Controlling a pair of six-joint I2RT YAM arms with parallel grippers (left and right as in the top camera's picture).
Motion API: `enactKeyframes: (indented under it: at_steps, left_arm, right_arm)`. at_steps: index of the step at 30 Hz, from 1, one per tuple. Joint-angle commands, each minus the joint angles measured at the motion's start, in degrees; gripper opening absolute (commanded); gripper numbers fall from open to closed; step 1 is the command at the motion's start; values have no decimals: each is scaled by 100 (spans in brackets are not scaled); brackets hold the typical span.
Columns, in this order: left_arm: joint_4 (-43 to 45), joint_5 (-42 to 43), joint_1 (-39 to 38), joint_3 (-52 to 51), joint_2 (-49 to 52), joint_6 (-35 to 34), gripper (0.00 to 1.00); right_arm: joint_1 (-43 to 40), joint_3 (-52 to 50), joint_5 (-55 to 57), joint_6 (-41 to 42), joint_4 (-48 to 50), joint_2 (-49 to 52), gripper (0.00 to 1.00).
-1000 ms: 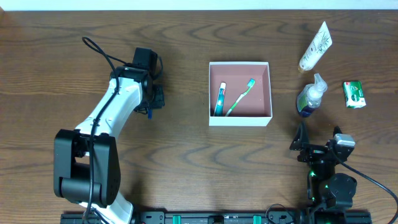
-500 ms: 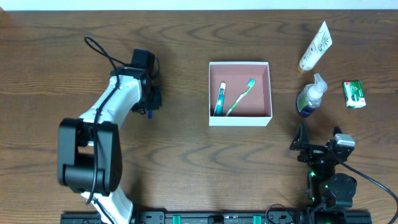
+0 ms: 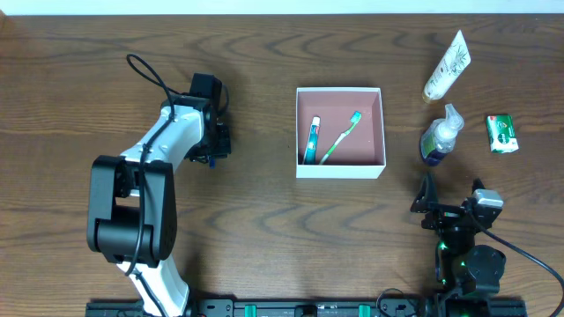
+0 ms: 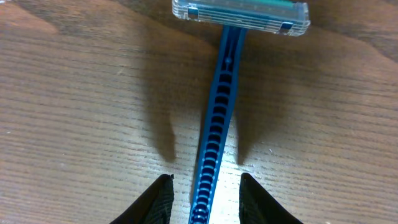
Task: Pack container
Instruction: 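Move the left gripper to the blue razor and grasp it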
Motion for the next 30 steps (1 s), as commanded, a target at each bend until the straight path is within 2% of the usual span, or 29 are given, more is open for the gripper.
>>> enactKeyframes:
  at_steps: [1, 30]
  left_arm:
    - [13, 31, 20, -2, 149, 168, 36]
    - [201, 48, 20, -2, 229, 254, 36]
  right_arm:
    - [-57, -20, -22, -83, -11, -26, 99]
    - [-57, -20, -22, -83, -11, -26, 99]
